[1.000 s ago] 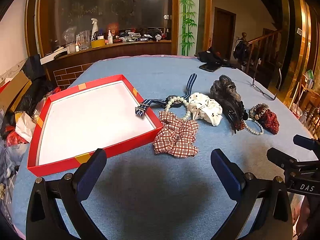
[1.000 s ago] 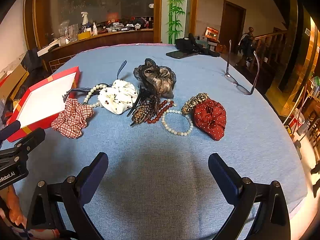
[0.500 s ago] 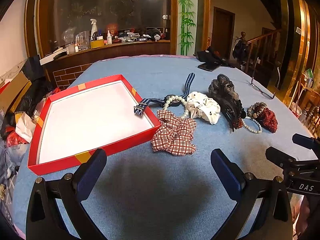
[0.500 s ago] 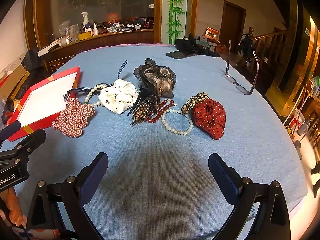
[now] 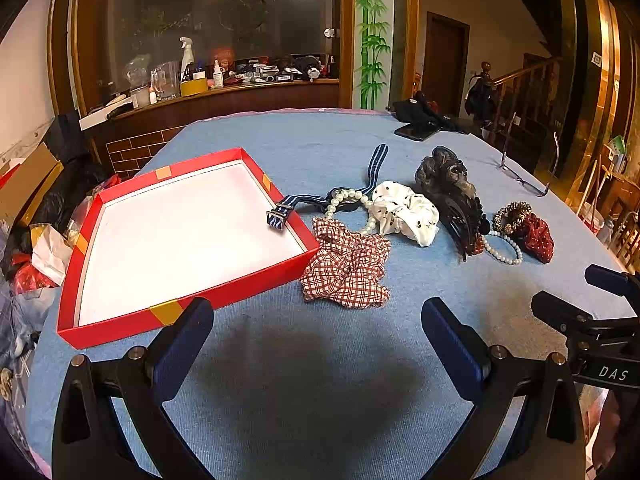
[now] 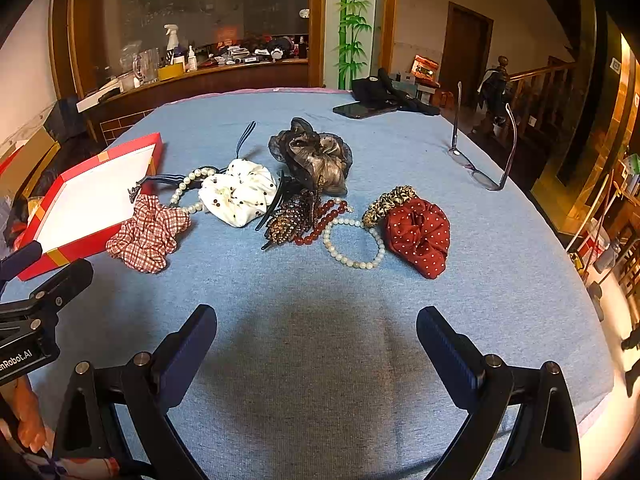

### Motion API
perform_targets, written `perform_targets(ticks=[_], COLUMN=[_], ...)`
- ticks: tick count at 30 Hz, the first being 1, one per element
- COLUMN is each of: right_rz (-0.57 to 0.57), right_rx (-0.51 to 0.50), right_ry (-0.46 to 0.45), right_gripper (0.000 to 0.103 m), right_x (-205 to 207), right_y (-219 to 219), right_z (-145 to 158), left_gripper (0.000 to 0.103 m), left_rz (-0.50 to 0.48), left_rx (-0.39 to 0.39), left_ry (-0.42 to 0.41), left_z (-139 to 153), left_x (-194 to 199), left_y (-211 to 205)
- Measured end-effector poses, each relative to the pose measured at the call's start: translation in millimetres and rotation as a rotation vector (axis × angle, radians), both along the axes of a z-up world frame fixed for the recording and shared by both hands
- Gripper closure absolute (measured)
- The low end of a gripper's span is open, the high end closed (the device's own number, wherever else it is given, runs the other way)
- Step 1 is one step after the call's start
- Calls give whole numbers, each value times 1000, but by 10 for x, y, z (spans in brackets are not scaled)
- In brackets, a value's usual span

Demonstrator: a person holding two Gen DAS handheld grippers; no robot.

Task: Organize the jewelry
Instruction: 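Grasp the red polka-dot scrunchie with the right gripper while the left grasps the plaid scrunchie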

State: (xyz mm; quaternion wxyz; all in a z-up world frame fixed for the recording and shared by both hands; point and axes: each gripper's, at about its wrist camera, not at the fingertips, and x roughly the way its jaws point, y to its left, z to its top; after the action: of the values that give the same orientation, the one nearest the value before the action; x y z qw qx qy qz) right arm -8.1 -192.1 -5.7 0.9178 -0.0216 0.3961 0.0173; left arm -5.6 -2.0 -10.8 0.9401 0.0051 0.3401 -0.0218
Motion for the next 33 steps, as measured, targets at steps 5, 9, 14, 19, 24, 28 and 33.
perform_targets(ticks=[5, 9, 14, 19, 24, 28, 33], right_rz=[-1, -14, -40, -25, 13, 112, 142], right_rx=[6, 41, 121, 175, 263, 265, 227], right_ry=[-6, -21, -54, -73, -23, 73, 29], right_gripper=[1, 1, 1, 1, 1, 8, 12], right_x=[-5, 43, 242, 717, 1398, 1796, 1641], right_y=[-37, -230, -568, -770, -761, -467, -367], right_z=[31, 113, 223, 360, 409, 322, 326], left_gripper=[0, 0, 0, 0, 0, 0, 0], left_rz=[7, 33, 45, -5, -24, -5, -6], left_rx=[2, -8, 0, 2, -31, -51, -57], left_ry=[3, 6, 30, 66, 138, 145, 166], left_z=[38, 2, -32, 6, -70, -59, -66], left_x=[-35, 6, 68, 512, 843, 902, 910], left_y=[28, 141, 170, 116, 52, 70, 38])
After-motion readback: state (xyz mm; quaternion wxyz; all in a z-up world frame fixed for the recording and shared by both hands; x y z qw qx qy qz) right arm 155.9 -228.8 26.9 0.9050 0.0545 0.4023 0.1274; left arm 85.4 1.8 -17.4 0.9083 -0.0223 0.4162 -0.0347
